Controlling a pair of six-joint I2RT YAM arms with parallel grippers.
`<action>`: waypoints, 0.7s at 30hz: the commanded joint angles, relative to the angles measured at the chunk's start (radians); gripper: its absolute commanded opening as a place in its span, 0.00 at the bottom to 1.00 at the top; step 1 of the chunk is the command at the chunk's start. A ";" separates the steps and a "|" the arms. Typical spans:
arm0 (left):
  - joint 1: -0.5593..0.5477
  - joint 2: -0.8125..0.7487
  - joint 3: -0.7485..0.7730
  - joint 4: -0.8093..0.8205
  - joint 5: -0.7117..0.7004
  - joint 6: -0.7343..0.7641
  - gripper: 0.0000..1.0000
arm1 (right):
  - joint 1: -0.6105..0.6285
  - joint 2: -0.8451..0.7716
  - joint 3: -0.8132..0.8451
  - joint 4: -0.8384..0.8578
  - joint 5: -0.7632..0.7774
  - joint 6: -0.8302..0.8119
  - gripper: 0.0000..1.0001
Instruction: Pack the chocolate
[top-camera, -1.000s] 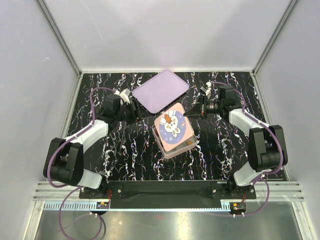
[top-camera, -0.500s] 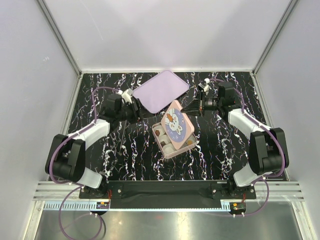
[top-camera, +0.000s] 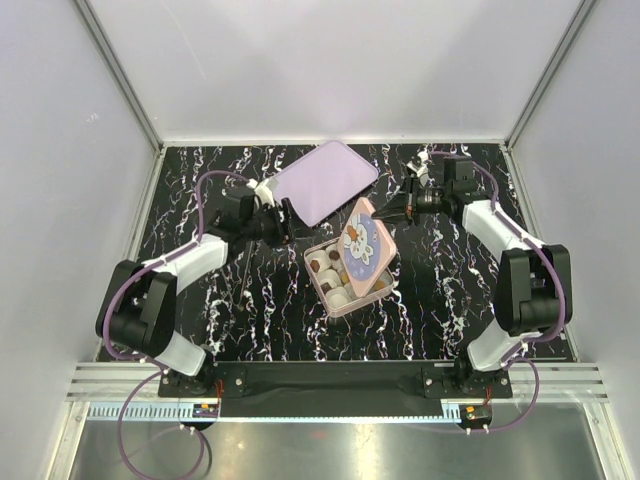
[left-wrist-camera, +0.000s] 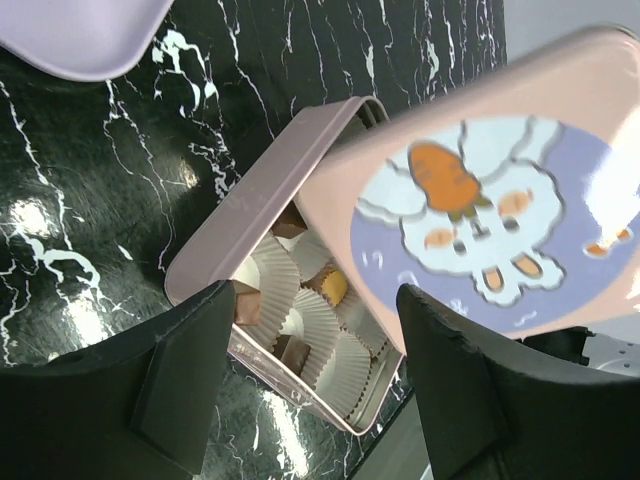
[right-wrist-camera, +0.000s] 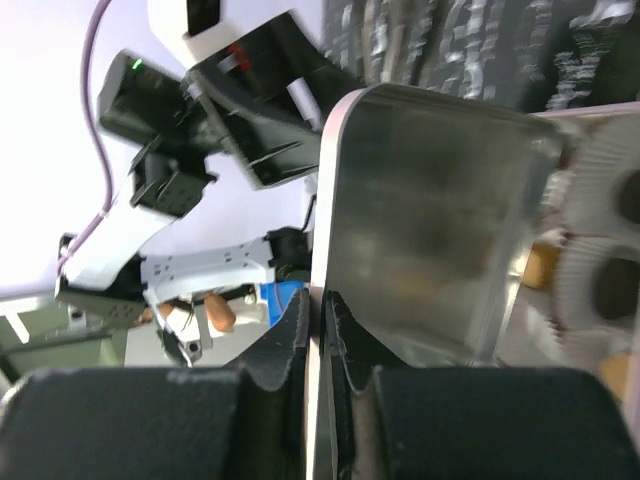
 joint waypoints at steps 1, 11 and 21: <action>-0.002 -0.011 0.042 -0.001 -0.030 0.034 0.71 | -0.032 0.041 0.091 -0.195 0.062 -0.185 0.01; -0.017 0.014 0.050 -0.007 -0.041 0.031 0.70 | -0.073 0.109 0.095 -0.216 0.098 -0.229 0.02; -0.018 0.000 0.061 -0.010 -0.039 0.032 0.69 | -0.083 -0.001 0.033 0.008 -0.034 -0.055 0.00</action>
